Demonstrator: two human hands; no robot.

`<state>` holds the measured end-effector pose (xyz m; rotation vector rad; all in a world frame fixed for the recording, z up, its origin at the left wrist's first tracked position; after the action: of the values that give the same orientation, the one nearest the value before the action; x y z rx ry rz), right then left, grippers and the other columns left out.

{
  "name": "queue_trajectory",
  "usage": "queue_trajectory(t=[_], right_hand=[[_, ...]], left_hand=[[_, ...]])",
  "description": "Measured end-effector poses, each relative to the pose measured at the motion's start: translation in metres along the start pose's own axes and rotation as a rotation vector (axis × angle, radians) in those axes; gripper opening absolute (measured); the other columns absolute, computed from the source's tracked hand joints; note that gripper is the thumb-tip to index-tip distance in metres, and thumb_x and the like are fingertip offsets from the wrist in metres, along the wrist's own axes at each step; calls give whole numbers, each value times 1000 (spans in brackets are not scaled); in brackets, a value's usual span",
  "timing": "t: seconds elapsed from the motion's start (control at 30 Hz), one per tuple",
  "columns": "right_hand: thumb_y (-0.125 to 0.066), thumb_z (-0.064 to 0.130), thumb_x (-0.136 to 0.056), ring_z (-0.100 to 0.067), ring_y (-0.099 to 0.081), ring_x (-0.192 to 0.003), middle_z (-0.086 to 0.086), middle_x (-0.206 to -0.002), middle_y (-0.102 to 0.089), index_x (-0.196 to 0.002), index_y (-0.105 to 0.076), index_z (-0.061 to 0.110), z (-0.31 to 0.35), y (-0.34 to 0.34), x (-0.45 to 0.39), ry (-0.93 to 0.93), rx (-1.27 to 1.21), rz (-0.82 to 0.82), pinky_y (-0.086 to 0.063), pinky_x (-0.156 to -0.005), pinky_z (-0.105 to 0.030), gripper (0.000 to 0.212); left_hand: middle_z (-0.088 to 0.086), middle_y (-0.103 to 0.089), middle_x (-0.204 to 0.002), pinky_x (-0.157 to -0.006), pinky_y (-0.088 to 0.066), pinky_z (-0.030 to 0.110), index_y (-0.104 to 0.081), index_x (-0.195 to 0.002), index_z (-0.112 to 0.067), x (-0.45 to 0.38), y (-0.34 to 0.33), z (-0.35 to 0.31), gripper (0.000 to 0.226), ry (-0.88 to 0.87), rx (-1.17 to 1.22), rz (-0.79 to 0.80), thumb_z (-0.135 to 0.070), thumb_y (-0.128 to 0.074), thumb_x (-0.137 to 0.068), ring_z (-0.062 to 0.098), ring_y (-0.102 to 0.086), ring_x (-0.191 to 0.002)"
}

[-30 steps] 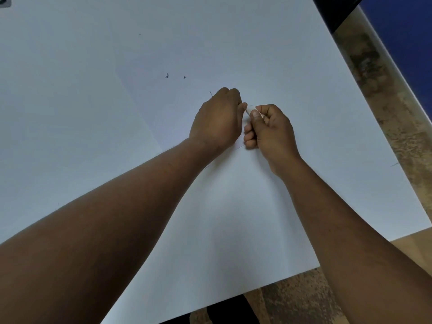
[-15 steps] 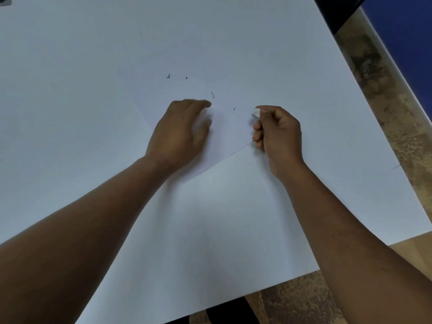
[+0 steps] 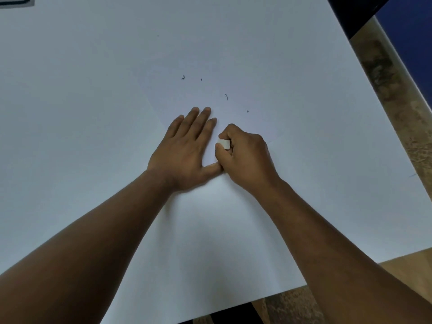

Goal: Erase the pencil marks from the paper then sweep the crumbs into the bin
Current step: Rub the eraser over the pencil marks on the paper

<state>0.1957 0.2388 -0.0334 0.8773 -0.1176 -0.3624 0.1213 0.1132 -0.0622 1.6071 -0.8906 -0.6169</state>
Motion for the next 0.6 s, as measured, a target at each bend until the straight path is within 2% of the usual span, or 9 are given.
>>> queue_trajectory(t=[0.1, 0.2, 0.27, 0.37, 0.5, 0.6], right_hand=[[-55, 26, -92, -27, -63, -77, -4, -82, -67, -104, -57, 14, -1, 3, -1, 14, 98, 22, -51, -70, -36, 17], [-57, 26, -90, -34, -63, -78, -12, -82, -67, -98, -57, 13, -32, 32, -3, -107, 162, -86, -48, -68, -35, 15], [-58, 24, -88, -31, -62, -74, -8, -78, -66, -92, -56, 13, -57, 54, -3, -196, 149, -137, -46, -66, -31, 12], [-55, 22, -89, -20, -57, -68, 2, -73, -60, -89, -54, 11, -73, 64, -3, -248, 102, -120, -43, -66, -27, 11], [-60, 25, -90, -23, -62, -74, 4, -74, -59, -99, -61, 13, -49, 45, -7, -183, 52, -141, -46, -68, -28, 15], [-59, 28, -93, -24, -62, -76, 2, -77, -62, -107, -60, 17, -7, 10, -6, 0, 30, 2, -50, -70, -33, 19]], left_hand=[[6, -6, -173, -129, -3, 42, -16, -163, -13, 0, 0, 1, 98, 13, 0, -1, -78, -19, -90, 24, -1, -159], [5, -3, -173, -128, -2, 43, -13, -163, -14, 0, -2, 1, 99, 17, -6, 5, -81, -21, -91, 23, 2, -159], [4, -1, -173, -128, -1, 43, -12, -164, -14, -1, -3, 1, 98, 16, -13, 3, -81, -23, -92, 23, 4, -159], [2, 4, -173, -128, 3, 45, -6, -164, -17, -1, -2, 2, 98, 24, -10, 13, -81, -20, -92, 22, 11, -159], [2, 11, -172, -127, 6, 48, 4, -164, -16, -1, -3, 1, 101, 38, -21, 25, -83, -15, -90, 22, 17, -158], [5, 11, -172, -128, 4, 49, 6, -163, -12, -1, -4, 2, 105, 27, -18, 22, -84, -13, -89, 23, 15, -158]])
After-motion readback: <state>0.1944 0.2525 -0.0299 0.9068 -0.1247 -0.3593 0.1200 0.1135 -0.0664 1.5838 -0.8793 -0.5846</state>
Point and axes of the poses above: each hand's wrist, its own x-axis away from the middle knuckle, its own y-axis out of the back of the hand, z = x × y, the point moved 4 cm from there along -x, towards the middle knuckle
